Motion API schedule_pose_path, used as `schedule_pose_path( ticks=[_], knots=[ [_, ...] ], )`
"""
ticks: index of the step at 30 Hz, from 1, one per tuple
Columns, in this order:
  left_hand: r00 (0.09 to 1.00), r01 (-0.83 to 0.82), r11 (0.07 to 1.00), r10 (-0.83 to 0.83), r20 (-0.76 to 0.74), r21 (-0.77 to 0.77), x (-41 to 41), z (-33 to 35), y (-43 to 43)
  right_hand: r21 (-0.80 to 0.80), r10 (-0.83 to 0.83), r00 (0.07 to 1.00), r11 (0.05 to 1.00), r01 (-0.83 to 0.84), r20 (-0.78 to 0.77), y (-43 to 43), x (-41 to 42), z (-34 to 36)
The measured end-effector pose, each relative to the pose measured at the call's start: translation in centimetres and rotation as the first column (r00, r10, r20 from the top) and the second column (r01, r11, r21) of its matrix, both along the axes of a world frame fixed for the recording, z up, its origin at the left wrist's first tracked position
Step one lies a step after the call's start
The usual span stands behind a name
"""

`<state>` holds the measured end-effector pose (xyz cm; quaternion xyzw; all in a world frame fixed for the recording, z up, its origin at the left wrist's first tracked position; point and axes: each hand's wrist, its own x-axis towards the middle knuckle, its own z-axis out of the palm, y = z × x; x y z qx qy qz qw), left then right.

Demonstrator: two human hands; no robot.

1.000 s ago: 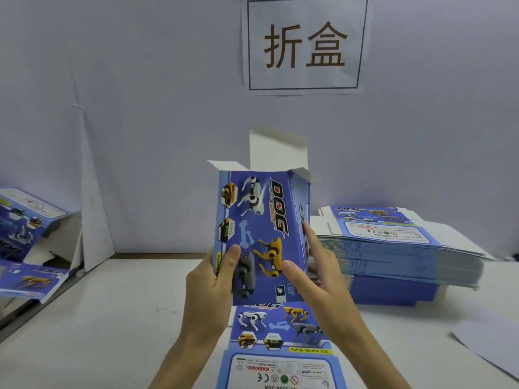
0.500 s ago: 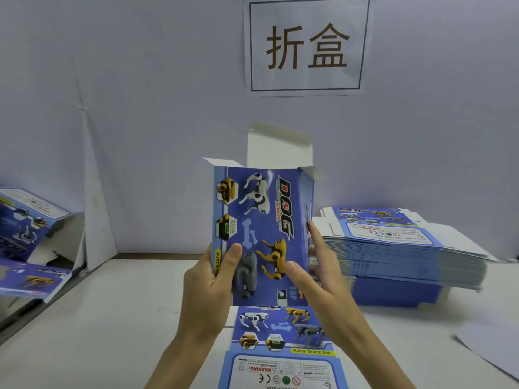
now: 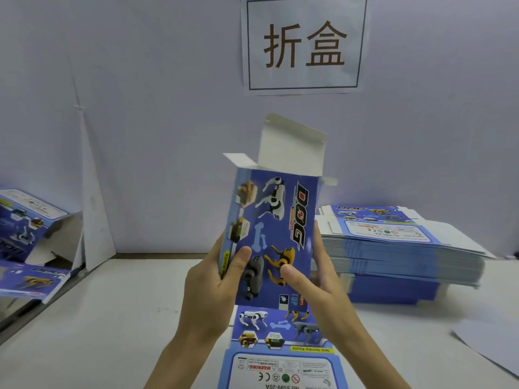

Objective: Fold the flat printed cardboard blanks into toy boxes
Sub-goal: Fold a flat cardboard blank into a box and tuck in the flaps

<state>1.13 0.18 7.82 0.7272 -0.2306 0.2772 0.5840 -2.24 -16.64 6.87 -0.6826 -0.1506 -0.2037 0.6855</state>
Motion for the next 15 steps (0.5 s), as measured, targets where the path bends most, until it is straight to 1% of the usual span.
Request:
schedule_pose_path(
  ticks=[3,5,8,10,11,13,15],
  knots=[
    [0.996,0.051,0.996,-0.057,-0.066,-0.079,0.3,-0.1,0.0,-0.084,-0.075,0.997,0.994,0.075,0.004,-0.3,-0.1,0.1],
    [0.999,0.032,0.994,-0.036,-0.038,-0.106,0.4,-0.2,0.0,-0.13,-0.12,0.992,0.985,0.116,-0.024,-0.2,-0.1,0.0],
    [0.999,0.021,1.0,-0.02,0.027,-0.015,0.1,-0.3,-0.2,-0.088,-0.078,0.995,0.994,0.072,-0.06,0.1,0.0,-0.3],
    [0.998,0.055,0.998,-0.056,0.007,0.031,0.1,0.0,0.1,-0.046,-0.042,0.998,0.998,0.04,-0.044,0.0,0.3,-0.5],
    [0.993,0.113,0.993,-0.112,-0.045,0.025,0.2,0.1,0.4,-0.026,-0.031,0.999,0.999,0.03,-0.03,-0.1,0.3,-0.4],
    [0.938,0.284,0.959,-0.274,-0.215,0.016,0.8,0.5,1.5,0.005,-0.023,1.0,1.0,0.023,0.004,-0.2,0.2,-0.1],
    [0.876,0.378,0.922,-0.325,-0.357,0.087,1.2,1.0,2.9,0.016,-0.011,1.0,1.0,0.012,-0.004,-0.2,0.0,0.2]
  ],
)
